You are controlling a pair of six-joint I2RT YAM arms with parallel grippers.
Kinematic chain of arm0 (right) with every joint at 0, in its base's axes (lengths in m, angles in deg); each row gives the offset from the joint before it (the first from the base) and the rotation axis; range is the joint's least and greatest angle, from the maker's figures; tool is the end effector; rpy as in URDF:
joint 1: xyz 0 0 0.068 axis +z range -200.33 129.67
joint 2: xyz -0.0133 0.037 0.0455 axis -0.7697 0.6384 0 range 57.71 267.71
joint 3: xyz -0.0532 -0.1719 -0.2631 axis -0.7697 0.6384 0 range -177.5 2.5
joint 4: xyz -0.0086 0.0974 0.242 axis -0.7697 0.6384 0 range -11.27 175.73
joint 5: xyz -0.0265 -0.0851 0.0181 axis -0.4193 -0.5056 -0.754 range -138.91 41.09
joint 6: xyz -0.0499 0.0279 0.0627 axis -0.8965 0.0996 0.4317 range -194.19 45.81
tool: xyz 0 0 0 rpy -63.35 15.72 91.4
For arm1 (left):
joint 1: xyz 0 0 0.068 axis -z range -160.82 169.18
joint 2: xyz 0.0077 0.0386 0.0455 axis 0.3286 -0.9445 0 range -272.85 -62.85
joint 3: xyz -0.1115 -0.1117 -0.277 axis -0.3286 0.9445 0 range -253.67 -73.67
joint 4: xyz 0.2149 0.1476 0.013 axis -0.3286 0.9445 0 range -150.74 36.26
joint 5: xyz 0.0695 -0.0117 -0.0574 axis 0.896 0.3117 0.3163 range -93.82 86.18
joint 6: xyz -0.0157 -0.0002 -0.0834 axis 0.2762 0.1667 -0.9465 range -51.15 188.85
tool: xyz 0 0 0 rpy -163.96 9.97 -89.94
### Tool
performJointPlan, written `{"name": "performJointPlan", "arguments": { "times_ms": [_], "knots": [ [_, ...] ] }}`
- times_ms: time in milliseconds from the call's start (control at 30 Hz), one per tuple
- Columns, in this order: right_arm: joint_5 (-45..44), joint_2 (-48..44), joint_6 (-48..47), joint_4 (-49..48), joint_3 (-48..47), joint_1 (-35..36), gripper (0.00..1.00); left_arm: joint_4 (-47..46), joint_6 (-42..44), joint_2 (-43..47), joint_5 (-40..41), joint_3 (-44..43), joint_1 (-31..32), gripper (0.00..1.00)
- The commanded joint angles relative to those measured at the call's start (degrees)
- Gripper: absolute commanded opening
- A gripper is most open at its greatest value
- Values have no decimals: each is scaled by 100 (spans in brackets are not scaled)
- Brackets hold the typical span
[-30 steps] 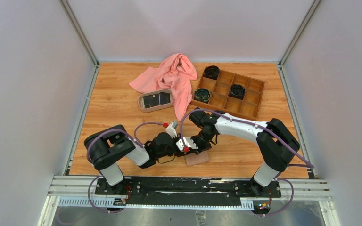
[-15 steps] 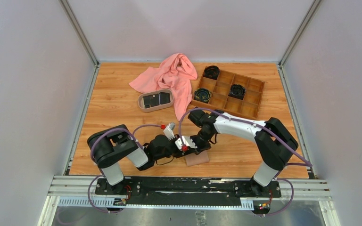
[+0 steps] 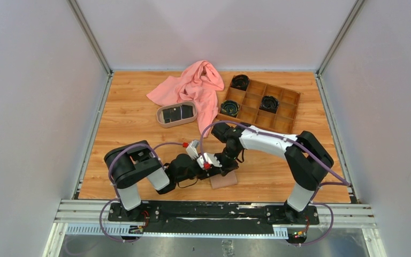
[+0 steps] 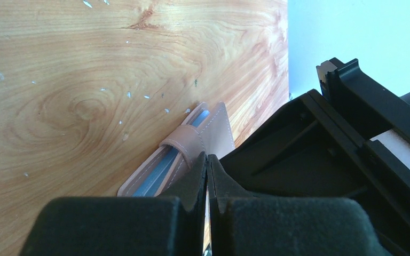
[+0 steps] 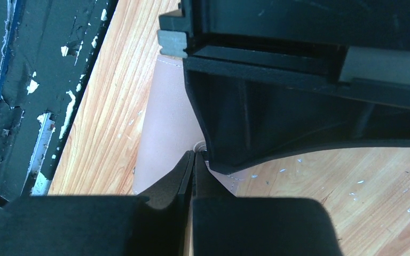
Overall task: Put the credit cards into the card holder
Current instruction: Close the card holder at the center of the board.
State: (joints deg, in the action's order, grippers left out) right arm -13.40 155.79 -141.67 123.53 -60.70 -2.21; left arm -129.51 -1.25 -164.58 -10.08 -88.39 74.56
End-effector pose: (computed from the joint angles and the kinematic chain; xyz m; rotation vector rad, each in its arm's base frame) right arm 0.1833 0.2692 0.1984 -2.3670 1.3970 0.8252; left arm 0.1618 -0.2486 0.1308 -0.1980 2.2202 -1.4878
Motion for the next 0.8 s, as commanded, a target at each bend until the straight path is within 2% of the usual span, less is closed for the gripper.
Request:
{"name": "performJointPlan", "arguments": {
  "times_ms": [0, 100, 133, 200, 233, 367, 500, 600, 767],
  "knots": [
    [-396, 440, 41, -70, 167, 163, 0, 1041, 195, -233, -38, 248, 130, 0],
    [-388, 445, 80, -60, 146, 172, 0, 1044, 206, -223, -29, 238, 131, 0],
    [-382, 422, 106, -28, 121, 167, 4, 1015, 208, -225, -27, 238, 130, 0],
    [-321, 341, 171, 81, 22, 144, 25, 934, 181, -196, -10, 236, 131, 0],
    [-281, 276, 175, 152, -29, 131, 32, 943, 178, -160, 3, 218, 124, 0],
    [-95, -75, 59, 561, -253, -46, 50, 1347, 327, 203, 31, 54, 48, 7],
    [-113, -472, -55, 919, -397, -280, 54, 2178, 718, 985, 88, -154, -171, 13],
    [-80, -912, 29, 1093, -412, -581, 55, 3034, 1143, 1856, 126, -390, -305, 25],
    [-132, -2005, 617, 1110, -339, -1418, 61, 4600, 2281, 3265, 252, -964, -431, 37]
  ]
}}
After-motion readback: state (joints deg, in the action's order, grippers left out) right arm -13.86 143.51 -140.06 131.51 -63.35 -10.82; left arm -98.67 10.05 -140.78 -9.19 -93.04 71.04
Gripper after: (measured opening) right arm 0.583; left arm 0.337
